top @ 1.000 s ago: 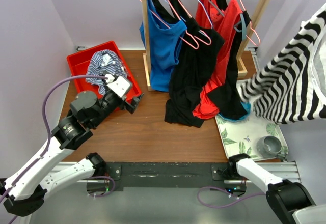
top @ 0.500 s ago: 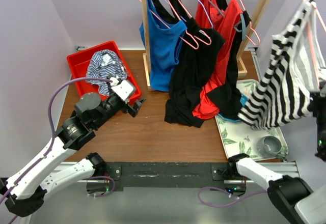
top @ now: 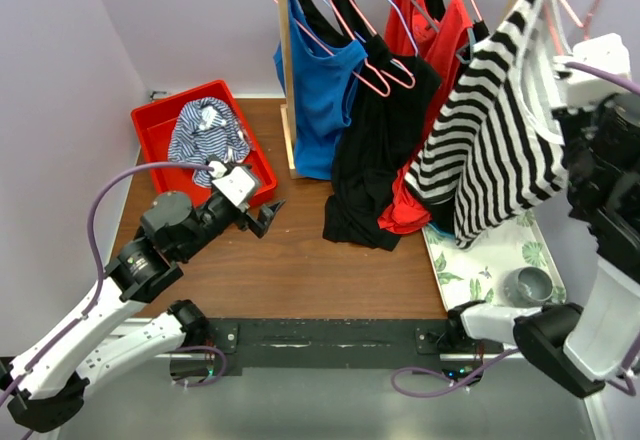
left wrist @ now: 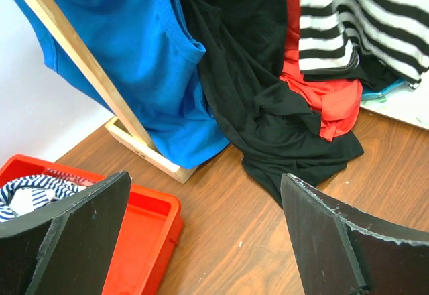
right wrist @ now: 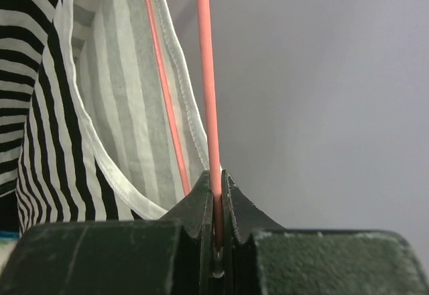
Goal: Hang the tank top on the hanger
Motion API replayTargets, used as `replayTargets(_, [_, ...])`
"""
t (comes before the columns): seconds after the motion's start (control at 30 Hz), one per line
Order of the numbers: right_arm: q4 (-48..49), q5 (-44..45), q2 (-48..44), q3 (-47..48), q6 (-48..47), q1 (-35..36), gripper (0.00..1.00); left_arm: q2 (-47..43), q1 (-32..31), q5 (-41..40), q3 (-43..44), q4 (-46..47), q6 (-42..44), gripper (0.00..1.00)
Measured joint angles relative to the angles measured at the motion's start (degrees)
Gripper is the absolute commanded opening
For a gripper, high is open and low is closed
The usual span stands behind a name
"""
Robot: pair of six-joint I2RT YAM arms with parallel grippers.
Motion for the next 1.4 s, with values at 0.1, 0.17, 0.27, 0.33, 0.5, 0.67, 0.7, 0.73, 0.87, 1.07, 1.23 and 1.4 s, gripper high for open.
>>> replayTargets(0.1, [-0.1, 0.0, -4.5, -2.1, 0.2, -2.3, 0.00, -0.1, 0.0, 0.2, -0.5, 0.3, 0.0, 1.00])
replayTargets(0.17, [0.0, 0.0, -7.8, -4.0, 0.3, -3.8, 0.00, -0.1, 0.0, 0.5, -0.7, 0.3, 0.0, 1.00])
replayTargets(0.27, [-0.2, 0.0, -13.9, -8.1, 0.6, -6.2, 0.00, 0.3, 0.0, 1.1, -0.7, 0.4, 0.0, 1.00])
replayTargets(0.33, [-0.5, 0.0, -17.0, -10.2, 1.0, -7.4, 0.00, 0.6, 0.0, 1.5, -0.8, 1.0, 0.0, 1.00])
replayTargets(0.5, [-1.0, -1.0, -18.7, -15.6, 2.4, -8.9, 0.00, 1.9, 0.0, 3.0, -1.3, 2.6, -0.2, 1.00])
replayTargets(0.67, [-0.7, -1.7, -10.6, -14.8, 3.3, -7.3, 0.00, 2.4, 0.0, 4.2, -1.6, 2.8, -0.2, 1.00])
replayTargets(0.7, [-0.3, -1.7, -8.8, -14.6, 3.3, -7.0, 0.00, 2.4, 0.0, 4.4, -1.6, 2.8, -0.3, 1.00])
replayTargets(0.73, [0.3, -1.8, -7.6, -14.5, 3.3, -7.0, 0.00, 2.4, 0.0, 4.5, -1.7, 2.9, -0.3, 1.00])
replayTargets(0.87, [1.5, -3.7, -2.7, -14.6, 3.7, -6.9, 0.00, 1.8, 0.0, 4.8, -2.7, 3.7, -0.4, 1.00])
replayTargets(1.07, [1.8, -9.9, 1.1, -14.1, 4.4, -13.0, 0.00, 1.6, 0.0, 5.0, -3.7, 4.2, -0.4, 1.00])
replayTargets(1.23, [1.8, -19.7, 2.3, -13.9, 5.2, -23.6, 0.00, 1.2, 0.0, 5.4, -4.7, 4.7, -0.4, 1.00])
replayTargets(1.4, [1.9, -25.9, 1.8, -14.2, 5.4, -26.0, 0.00, 1.3, 0.0, 5.4, -5.4, 5.0, -0.3, 1.00])
